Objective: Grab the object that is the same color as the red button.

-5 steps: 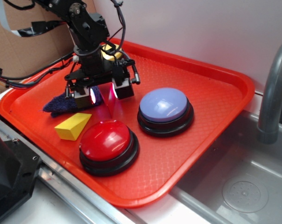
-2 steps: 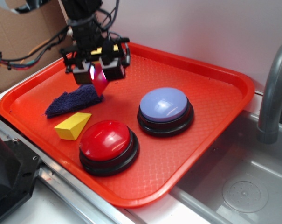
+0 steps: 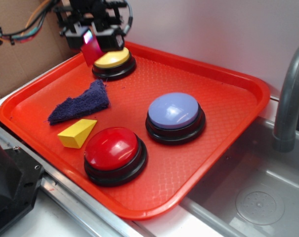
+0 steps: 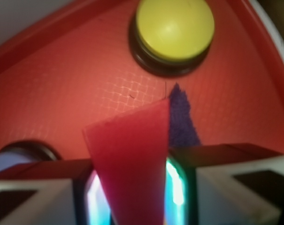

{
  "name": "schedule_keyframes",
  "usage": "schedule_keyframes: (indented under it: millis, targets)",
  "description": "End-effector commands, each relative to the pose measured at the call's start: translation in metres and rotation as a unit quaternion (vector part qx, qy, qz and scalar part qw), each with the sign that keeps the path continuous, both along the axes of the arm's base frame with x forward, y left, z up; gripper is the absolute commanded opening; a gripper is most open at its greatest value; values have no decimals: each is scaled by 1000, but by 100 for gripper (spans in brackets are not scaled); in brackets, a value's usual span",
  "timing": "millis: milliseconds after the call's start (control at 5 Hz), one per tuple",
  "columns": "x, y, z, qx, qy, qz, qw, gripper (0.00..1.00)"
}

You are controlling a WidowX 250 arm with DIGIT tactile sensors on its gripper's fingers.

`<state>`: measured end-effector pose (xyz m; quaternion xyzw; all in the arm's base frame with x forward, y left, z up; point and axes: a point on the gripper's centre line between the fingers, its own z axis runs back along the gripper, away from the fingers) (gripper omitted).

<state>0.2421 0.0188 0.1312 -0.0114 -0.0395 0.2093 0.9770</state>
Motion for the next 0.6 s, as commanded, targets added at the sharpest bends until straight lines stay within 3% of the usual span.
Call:
schedule_keyframes:
  millis: [0, 200, 400]
  targets:
    - [-2, 15, 59, 31, -51, -89, 994, 0]
    - [-11, 14, 61, 29, -64, -107, 992, 0]
    - [-13, 21, 65, 44, -67, -96, 992, 0]
